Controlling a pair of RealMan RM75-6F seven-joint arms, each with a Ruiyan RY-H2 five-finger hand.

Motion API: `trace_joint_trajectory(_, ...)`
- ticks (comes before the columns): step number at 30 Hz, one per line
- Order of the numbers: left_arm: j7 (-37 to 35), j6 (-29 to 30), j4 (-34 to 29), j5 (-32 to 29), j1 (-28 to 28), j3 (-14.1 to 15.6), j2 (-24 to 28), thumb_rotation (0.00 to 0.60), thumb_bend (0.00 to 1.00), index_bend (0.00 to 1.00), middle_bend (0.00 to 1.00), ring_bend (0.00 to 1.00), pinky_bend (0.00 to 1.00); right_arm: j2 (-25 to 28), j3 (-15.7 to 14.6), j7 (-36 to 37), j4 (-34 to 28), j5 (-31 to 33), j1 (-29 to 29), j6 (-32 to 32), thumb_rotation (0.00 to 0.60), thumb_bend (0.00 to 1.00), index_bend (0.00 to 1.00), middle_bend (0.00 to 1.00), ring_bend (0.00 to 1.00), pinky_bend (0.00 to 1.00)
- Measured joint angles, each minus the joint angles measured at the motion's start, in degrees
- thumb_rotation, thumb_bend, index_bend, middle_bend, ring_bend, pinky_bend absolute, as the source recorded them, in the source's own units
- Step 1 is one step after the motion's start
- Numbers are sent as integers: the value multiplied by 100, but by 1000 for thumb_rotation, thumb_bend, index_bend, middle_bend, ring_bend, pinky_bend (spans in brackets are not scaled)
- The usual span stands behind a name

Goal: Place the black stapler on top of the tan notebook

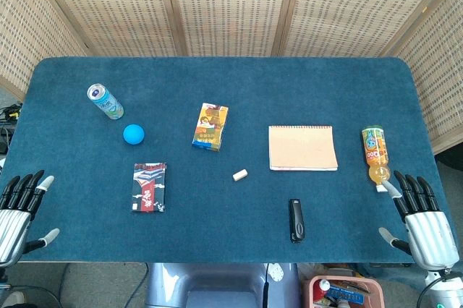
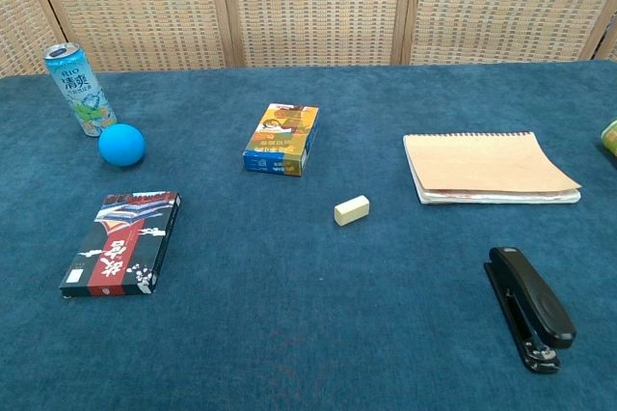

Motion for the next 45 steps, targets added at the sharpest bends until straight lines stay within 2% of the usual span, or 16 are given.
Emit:
trace_joint_trajectory(11, 6, -46, 12, -69, -13, -25, -21, 600, 0, 0, 0, 0, 0, -49, -36, 4, 12, -57, 61, -108, 600, 0, 0, 0, 0, 0)
trace_joint_trajectory(16, 44, -124, 4, -149, -55, -70, -39, 600, 0, 0, 0, 0, 0, -79, -83, -8, 191, -281, 363, -547, 600, 0, 40, 12, 0, 0)
trace_joint_trajectory(21, 183, -265, -10, -292, -122, -131, -88, 600, 0, 0, 0, 0, 0, -171, -217, 296, 846, -1126, 1094, -1164, 600, 0, 111, 93, 0, 0)
trace_joint_trajectory(26, 363, -504, 2, -558, -219, -212, -181, 600, 0, 0, 0, 0, 0, -551, -380, 810, 2039, -2151, 1923, -1317, 600, 0, 130, 115, 0, 0)
trace_joint_trajectory(29, 455, -647, 14, -733, -280, -263, -231, 600, 0, 0, 0, 0, 0, -867, -501, 1058, 2593, -2541, 2458, -1508, 600, 0, 146, 122, 0, 0)
trace_joint_trajectory(35, 514, -814, 26, -980, -367, -348, -274, 600, 0, 0, 0, 0, 0, -1256, -696, 1137, 2940, -2828, 3106, -2073, 600, 0, 188, 153, 2, 0)
trace_joint_trajectory(41, 476, -881, 33, -1099, -409, -378, -267, 600, 0, 0, 0, 0, 0, -1480, -877, 1039, 3152, -2857, 3428, -2355, 600, 0, 225, 183, 22, 4)
trace_joint_trajectory(45, 476, -909, 30, -1129, -429, -379, -265, 600, 0, 0, 0, 0, 0, -1610, -977, 1027, 3298, -2824, 3515, -2406, 600, 28, 276, 222, 68, 32)
